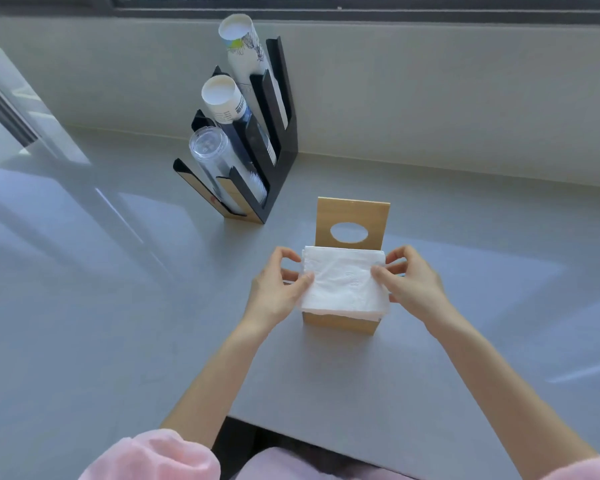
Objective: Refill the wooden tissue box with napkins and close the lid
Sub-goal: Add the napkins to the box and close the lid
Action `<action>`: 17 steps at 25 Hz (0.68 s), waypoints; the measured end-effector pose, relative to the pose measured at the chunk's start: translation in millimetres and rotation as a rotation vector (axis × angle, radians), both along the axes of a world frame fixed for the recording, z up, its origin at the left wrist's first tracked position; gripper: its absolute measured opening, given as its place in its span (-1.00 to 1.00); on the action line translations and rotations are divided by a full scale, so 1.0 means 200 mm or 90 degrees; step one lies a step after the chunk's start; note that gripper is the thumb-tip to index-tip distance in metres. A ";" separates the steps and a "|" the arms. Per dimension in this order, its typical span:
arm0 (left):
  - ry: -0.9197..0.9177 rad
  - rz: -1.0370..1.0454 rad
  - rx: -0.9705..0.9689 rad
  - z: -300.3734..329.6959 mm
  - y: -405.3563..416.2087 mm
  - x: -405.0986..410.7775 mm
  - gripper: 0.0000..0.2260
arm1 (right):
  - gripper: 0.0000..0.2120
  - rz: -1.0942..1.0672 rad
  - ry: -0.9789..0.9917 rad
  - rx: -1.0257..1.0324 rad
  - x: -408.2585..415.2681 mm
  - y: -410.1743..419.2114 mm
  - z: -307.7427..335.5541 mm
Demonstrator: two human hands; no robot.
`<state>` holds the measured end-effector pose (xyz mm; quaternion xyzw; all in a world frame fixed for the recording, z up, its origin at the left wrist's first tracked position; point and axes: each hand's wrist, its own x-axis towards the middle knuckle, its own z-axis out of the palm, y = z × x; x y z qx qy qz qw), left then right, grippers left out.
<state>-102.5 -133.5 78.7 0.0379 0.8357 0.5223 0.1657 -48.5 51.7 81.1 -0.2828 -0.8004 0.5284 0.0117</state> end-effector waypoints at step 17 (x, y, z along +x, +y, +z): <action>0.193 -0.172 -0.319 -0.08 0.12 -0.21 -0.79 | -0.83 0.083 -0.162 0.266 -0.19 -0.02 -0.05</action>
